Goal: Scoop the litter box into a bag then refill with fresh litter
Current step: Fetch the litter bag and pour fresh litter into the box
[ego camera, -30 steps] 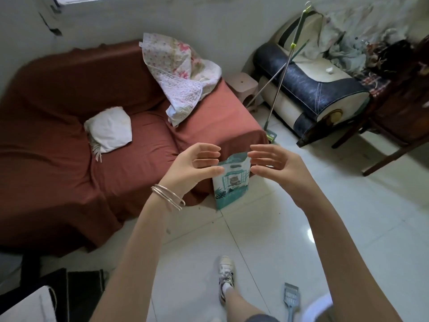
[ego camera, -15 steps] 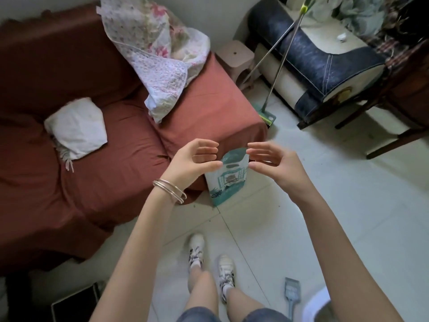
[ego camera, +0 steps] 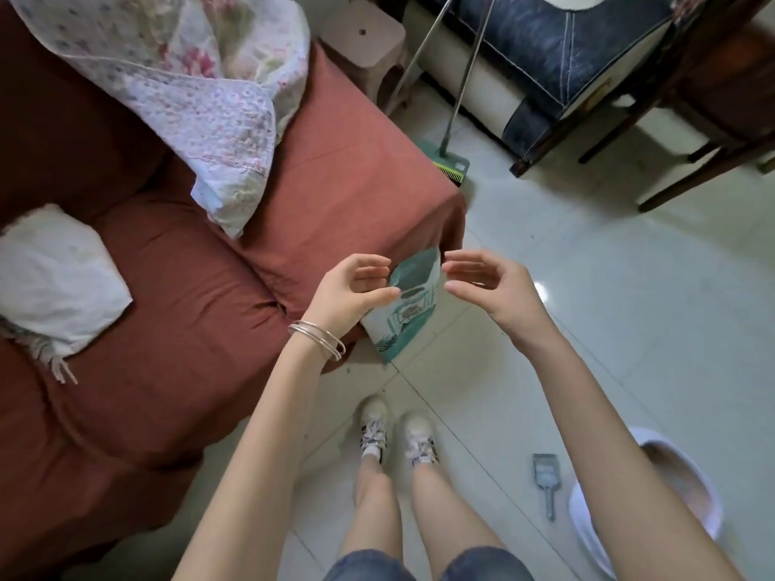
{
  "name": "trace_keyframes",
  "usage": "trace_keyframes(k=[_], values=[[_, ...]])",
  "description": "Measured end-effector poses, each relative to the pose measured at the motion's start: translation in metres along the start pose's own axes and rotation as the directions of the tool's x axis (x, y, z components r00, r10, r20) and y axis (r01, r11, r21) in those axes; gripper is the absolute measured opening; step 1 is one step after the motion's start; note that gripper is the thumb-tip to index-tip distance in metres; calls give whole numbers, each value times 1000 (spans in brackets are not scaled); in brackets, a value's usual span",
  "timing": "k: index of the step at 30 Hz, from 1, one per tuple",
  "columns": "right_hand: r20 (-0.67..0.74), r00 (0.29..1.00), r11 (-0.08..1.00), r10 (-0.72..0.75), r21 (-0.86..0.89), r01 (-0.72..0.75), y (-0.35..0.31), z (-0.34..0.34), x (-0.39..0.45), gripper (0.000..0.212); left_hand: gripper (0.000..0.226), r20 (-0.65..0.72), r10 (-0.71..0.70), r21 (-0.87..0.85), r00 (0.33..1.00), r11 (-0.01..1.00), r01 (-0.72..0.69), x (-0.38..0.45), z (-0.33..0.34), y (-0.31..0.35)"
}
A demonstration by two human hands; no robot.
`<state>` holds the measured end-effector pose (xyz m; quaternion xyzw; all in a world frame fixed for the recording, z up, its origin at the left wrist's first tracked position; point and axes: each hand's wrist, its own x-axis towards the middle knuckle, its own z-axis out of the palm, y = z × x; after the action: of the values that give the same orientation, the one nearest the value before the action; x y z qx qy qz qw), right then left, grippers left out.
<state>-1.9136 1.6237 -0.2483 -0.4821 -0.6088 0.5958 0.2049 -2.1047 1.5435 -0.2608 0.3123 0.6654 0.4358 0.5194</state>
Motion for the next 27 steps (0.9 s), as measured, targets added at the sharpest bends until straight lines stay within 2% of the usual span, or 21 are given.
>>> trace_keyframes(k=[6,13,19,22,27], values=[[-75,992,995,101,28,-99,64,21,49,27,42,-2,-138,59,990,989,138,67,4,-73],[-149,966,977,213,62,-206,172,40,113,25,52,24,-189,136,982,973,184,149,30,-159],[-155,917,928,368,117,-353,278,61,164,30,55,-17,-277,230,961,934,274,216,59,-243],[-142,903,912,406,134,-389,318,70,184,34,56,-59,-306,201,950,929,312,244,71,-273],[-127,892,890,435,213,-403,362,83,210,40,48,-49,-376,184,925,907,378,284,84,-306]])
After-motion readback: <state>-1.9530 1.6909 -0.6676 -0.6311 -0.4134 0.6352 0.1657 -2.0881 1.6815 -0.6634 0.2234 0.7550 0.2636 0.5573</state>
